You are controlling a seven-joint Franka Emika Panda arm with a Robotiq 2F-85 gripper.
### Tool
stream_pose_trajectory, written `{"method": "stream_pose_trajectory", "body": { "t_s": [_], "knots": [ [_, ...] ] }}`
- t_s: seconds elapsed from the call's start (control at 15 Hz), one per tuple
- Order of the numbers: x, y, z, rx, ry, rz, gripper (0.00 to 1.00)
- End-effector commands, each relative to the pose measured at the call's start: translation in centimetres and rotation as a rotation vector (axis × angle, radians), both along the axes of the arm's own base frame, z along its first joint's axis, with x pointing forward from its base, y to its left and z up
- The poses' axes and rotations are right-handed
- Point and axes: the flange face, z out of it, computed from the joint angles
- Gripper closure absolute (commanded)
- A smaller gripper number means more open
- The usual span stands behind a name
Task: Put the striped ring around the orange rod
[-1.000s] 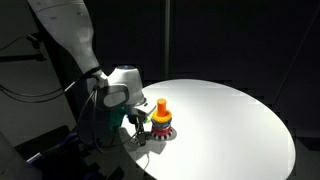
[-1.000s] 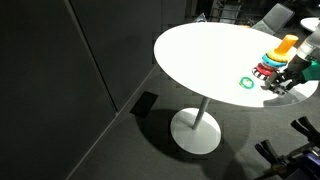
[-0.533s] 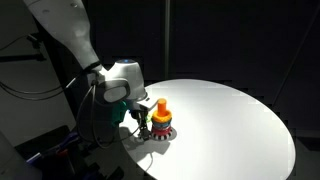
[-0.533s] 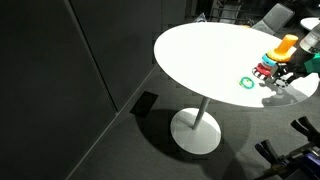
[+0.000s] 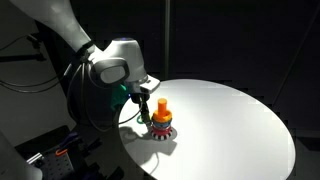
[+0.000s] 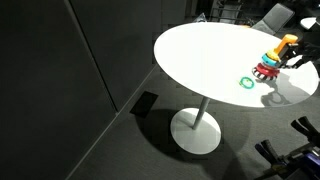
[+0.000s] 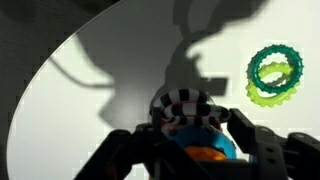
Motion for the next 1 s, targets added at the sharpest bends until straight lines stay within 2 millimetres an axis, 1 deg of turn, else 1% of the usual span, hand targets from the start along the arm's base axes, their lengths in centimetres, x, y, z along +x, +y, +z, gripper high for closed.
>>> {"method": "stream_pose_trajectory", "body": {
  "t_s": [0.0,0.2,0.47,0.73,0.93],
  "knots": [
    [-0.6,-0.6,4.3,0.004,-0.019,0.022,0.57],
    [-0.4,-1.2,7.1,0.006,-0.039,0.011,0.57],
    [0.0,-1.4,10.0,0.01,-0.067,0.001,0.57],
    [0.7,-1.5,12.3,0.002,-0.095,-0.005,0.57],
    [1.4,-1.7,13.5,-0.008,-0.114,-0.011,0.57]
  ]
}}
